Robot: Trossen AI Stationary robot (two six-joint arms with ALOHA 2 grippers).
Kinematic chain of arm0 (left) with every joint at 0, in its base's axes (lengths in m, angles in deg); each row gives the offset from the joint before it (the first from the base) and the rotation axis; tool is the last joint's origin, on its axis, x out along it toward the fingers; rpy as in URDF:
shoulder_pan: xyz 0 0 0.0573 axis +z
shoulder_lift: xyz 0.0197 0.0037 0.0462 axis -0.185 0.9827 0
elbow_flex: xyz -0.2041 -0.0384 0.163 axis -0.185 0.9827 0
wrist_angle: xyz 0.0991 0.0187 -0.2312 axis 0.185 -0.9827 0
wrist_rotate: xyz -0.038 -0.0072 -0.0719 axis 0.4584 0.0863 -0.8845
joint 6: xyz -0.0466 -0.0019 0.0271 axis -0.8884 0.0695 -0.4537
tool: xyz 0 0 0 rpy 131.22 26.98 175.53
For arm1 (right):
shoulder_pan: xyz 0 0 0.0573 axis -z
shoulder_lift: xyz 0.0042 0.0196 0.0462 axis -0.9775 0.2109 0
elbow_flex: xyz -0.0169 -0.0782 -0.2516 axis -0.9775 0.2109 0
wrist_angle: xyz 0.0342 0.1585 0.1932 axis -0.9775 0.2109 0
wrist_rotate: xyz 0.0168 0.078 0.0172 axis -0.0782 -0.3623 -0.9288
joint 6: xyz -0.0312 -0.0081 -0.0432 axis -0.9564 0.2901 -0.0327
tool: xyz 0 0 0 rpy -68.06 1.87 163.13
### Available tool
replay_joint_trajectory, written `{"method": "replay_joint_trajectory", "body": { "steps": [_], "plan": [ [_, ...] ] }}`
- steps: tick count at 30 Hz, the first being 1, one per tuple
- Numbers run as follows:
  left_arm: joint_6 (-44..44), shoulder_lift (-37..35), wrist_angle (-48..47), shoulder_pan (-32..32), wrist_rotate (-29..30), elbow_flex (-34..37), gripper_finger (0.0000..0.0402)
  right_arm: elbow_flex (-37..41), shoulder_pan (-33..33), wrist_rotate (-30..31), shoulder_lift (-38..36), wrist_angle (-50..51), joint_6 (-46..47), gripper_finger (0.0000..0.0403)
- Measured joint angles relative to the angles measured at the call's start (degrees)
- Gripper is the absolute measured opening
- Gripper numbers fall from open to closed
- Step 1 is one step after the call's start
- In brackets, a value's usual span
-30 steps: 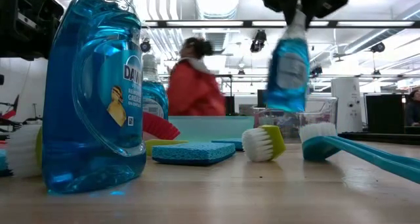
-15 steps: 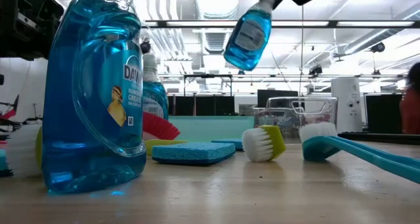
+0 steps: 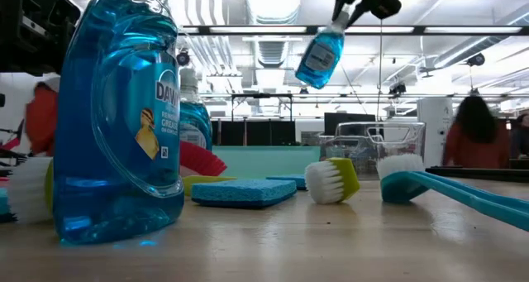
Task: Pick & Place Kitchen Sink Supplies
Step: Put the blue dishwashing liquid bottle into the right transparent bin
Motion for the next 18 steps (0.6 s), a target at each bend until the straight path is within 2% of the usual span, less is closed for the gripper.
{"method": "replay_joint_trajectory", "body": {
  "steps": [10, 18],
  "plan": [
    [0.0, 0.0, -0.01, 0.01, 0.01, 0.0, 0.0003, 2.75, 11.79, 5.58, 0.31, 0.47, -3.93, 0.0132],
    [0.01, 0.0, 0.0, 0.0, 0.01, 0.0, 0.0003, 7.0, 17.1, 6.47, 0.31, -2.09, -4.17, 0.0132]
  ]
}}
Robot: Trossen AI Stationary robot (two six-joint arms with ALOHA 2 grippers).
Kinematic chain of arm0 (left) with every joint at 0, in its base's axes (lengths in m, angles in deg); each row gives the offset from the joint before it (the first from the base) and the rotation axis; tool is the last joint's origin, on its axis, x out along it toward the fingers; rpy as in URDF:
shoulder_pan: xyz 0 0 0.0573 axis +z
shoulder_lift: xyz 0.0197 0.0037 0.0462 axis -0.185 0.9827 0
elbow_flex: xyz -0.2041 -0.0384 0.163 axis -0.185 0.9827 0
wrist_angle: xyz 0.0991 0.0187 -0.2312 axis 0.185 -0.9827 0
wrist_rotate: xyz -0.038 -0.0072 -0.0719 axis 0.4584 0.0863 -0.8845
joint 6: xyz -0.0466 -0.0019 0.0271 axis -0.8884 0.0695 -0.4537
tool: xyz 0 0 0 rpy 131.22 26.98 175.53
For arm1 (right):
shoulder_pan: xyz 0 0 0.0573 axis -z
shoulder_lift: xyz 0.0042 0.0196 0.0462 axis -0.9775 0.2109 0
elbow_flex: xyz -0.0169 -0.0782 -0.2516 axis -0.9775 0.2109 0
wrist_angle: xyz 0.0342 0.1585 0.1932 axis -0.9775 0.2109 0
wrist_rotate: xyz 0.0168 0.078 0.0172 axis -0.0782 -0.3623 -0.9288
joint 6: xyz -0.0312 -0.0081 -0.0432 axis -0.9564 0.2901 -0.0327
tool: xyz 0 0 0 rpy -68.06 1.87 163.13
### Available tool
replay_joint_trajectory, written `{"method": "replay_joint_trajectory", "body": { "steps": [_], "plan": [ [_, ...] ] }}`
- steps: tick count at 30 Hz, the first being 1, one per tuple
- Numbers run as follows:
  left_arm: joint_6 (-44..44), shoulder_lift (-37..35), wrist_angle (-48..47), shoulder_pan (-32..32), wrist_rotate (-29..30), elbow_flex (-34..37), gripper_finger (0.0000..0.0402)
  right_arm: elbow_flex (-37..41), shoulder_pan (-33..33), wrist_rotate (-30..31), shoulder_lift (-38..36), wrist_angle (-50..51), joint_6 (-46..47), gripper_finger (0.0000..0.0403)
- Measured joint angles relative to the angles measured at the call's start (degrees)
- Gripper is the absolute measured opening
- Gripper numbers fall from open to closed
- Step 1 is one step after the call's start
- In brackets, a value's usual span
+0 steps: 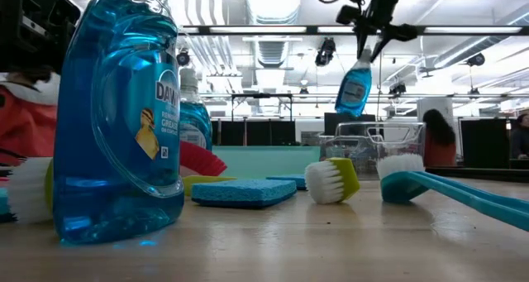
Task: Pick & Place Kitchen Sink Supplies
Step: Put the blue dishwashing liquid bottle into the right transparent bin
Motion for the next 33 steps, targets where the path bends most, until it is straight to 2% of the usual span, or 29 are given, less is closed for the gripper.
{"method": "replay_joint_trajectory", "body": {
  "steps": [8, 18, 33],
  "plan": [
    [0.0, 0.0, 0.0, -0.01, -0.01, 0.0, 0.0003, 1.96, 0.31, 1.12, 2.33, -0.3, -1.3, 0.0132],
    [0.0, 0.0, 0.0, 0.01, -0.01, 0.0, 0.0003, 4.08, 0.41, 6.13, 5.07, 0.77, -2.18, 0.0132],
    [0.0, 0.0, 0.0, 0.0, 0.01, 0.0, 0.0003, 9.06, -0.15, 6.5, 7.3, 0.33, -1.77, 0.0132]
  ]
}}
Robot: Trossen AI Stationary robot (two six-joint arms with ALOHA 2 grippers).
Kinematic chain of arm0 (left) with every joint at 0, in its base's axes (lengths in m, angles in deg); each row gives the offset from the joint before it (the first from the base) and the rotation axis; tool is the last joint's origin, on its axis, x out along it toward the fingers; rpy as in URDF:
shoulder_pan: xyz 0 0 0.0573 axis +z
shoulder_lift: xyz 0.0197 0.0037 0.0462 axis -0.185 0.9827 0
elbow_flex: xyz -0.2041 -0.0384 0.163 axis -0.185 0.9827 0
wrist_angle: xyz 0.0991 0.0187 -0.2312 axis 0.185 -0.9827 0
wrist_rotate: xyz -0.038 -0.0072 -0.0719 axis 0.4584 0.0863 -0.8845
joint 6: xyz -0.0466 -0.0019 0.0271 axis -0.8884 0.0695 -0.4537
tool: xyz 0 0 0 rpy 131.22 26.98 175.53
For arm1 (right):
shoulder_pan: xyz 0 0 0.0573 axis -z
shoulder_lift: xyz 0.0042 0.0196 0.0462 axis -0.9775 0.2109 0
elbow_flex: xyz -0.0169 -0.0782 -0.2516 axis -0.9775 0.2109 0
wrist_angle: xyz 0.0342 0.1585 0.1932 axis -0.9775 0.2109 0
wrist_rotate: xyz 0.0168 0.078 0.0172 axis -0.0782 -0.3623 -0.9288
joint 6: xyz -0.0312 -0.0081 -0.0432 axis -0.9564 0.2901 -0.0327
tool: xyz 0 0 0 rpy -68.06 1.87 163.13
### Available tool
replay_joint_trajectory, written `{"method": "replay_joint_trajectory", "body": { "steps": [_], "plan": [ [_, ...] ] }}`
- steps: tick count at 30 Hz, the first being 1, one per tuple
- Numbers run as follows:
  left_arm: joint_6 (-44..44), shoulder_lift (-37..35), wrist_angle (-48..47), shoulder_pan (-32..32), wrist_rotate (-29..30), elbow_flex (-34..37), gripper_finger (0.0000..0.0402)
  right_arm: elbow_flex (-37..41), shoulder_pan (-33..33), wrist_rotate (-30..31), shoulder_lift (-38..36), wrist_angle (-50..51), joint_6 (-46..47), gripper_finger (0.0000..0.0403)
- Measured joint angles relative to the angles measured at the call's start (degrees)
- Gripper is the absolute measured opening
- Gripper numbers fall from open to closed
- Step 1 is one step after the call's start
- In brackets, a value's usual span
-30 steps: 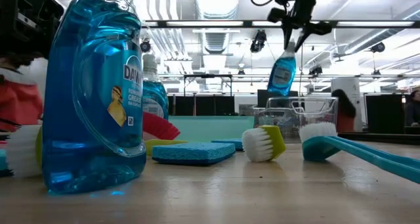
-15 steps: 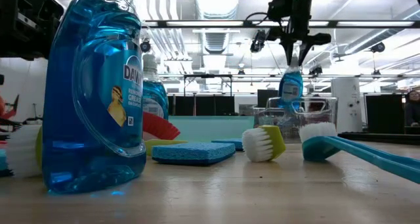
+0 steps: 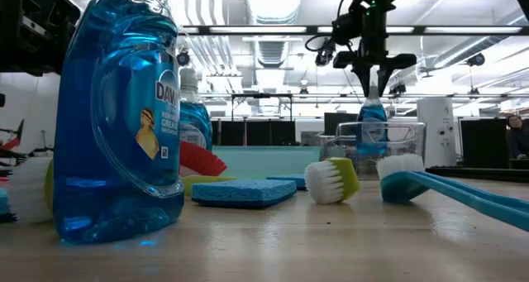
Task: Pick & Place Kitchen Sink Supplies
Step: Put the blue dishwashing liquid bottle into the right transparent bin
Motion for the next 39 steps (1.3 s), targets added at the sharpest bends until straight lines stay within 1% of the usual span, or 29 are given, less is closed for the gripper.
{"method": "replay_joint_trajectory", "body": {
  "steps": [11, 18, 22, 31, 39],
  "plan": [
    [0.0, 0.0, 0.0, 0.01, -0.02, 0.0, 0.0003, 3.84, -0.94, -0.04, 0.0, -2.07, 1.21, 0.0132],
    [0.0, 0.0, 0.0, 0.01, -0.02, 0.0, 0.0003, 6.07, -1.92, -0.48, -0.02, -5.93, 2.42, 0.0132],
    [0.0, 0.0, 0.0, -0.01, -0.02, 0.0, 0.0003, 7.97, -1.86, -0.47, -0.02, -6.2, 3.28, 0.0132],
    [0.0, 0.0, 0.0, -0.01, -0.01, 0.0, 0.0003, 11.1, -2.01, -0.45, -0.04, -9.86, 2.3, 0.0132],
    [0.0, 0.0, 0.0, 0.01, -0.02, 0.0, 0.0003, 12.35, -1.97, -0.42, -0.24, -10.18, 1.23, 0.0134]
  ]
}}
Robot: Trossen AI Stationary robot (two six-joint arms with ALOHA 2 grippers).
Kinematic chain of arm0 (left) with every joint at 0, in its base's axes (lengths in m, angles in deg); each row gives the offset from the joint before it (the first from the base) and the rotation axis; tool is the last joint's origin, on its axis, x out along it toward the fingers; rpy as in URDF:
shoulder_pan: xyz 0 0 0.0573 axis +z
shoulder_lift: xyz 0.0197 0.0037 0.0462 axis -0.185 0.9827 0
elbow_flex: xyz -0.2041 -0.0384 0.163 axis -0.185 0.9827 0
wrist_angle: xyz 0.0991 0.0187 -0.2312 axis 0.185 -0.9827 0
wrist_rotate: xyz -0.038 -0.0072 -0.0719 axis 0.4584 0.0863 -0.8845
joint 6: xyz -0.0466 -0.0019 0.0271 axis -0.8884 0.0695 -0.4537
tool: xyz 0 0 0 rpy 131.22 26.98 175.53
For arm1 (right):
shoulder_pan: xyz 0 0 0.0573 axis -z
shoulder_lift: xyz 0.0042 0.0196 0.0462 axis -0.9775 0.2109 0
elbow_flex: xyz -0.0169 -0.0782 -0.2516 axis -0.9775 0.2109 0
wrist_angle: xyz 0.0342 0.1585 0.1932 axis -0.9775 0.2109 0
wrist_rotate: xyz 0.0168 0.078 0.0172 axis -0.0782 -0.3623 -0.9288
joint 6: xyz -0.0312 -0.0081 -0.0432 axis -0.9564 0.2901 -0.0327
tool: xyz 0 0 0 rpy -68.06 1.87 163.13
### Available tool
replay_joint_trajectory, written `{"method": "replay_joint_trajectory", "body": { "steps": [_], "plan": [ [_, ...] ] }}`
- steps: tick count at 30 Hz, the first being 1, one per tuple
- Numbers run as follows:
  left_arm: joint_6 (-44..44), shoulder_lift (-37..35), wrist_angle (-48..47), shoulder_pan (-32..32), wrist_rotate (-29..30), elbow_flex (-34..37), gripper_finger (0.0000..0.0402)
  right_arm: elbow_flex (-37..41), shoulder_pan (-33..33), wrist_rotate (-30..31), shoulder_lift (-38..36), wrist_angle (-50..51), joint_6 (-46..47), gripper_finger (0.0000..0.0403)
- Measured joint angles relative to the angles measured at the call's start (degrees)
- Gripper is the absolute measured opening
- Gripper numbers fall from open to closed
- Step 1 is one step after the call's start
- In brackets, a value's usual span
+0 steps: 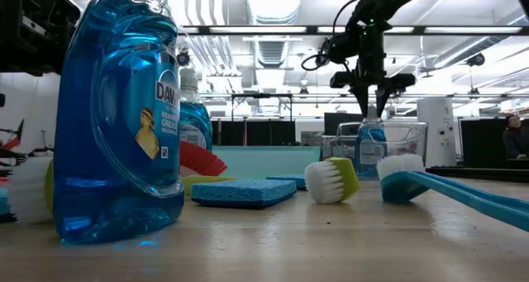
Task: Pick & Place Kitchen Sink Supplies
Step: Put the blue dishwashing liquid bottle into the right transparent bin, then put the blue dishwashing brush into the green bin
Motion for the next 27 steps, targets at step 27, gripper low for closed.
{"method": "replay_joint_trajectory", "body": {
  "steps": [27],
  "plan": [
    [0.0, 0.0, 0.0, -0.02, 0.0, 0.0, 0.0003, -0.19, 0.0, -2.11, -0.94, 0.31, -1.03, 0.0221]
  ]
}}
